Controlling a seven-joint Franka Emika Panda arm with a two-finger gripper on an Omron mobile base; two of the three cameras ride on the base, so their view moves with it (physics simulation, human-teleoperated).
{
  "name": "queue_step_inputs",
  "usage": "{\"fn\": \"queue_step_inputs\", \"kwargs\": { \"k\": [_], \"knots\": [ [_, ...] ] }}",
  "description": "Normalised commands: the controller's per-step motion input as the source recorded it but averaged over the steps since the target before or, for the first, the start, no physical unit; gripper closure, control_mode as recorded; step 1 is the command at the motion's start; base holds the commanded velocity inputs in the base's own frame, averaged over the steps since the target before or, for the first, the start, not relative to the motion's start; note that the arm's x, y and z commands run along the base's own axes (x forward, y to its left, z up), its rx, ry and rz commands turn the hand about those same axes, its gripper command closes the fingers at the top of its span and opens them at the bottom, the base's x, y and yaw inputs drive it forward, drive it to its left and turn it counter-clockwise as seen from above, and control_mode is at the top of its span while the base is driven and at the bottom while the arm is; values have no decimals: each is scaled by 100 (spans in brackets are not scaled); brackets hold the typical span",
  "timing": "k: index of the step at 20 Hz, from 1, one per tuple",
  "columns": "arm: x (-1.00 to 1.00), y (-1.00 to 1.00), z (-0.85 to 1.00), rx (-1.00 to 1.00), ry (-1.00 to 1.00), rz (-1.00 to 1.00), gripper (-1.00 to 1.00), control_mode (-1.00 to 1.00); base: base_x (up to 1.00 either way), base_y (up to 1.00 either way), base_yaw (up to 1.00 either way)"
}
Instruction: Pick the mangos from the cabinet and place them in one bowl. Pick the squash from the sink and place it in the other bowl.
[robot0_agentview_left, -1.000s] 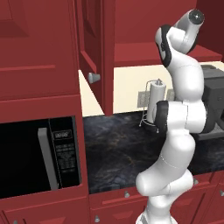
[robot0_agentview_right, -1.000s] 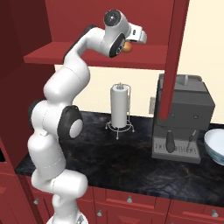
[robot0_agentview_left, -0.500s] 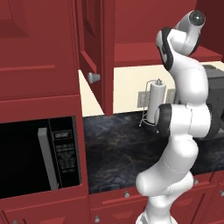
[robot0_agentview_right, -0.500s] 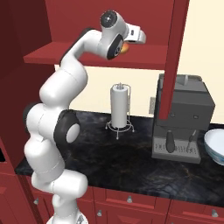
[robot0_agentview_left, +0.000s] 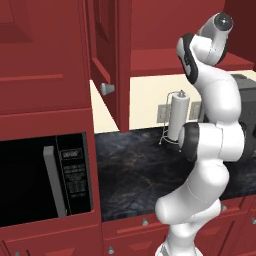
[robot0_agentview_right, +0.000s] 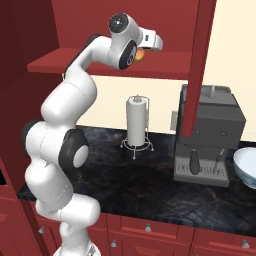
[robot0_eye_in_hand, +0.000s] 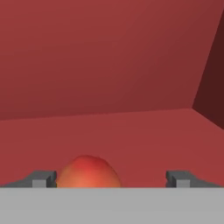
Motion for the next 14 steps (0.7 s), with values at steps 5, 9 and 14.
{"fn": "queue_step_inputs", "kwargs": {
  "k": [5,9,14],
  "knots": [
    [-22,7,-3,0,0,0,-100,-100,0,0,0],
    [-27,7,-4,0,0,0,-100,-100,0,0,0],
    [-6,24,-8,0,0,0,-100,-100,0,0,0]
  ]
}}
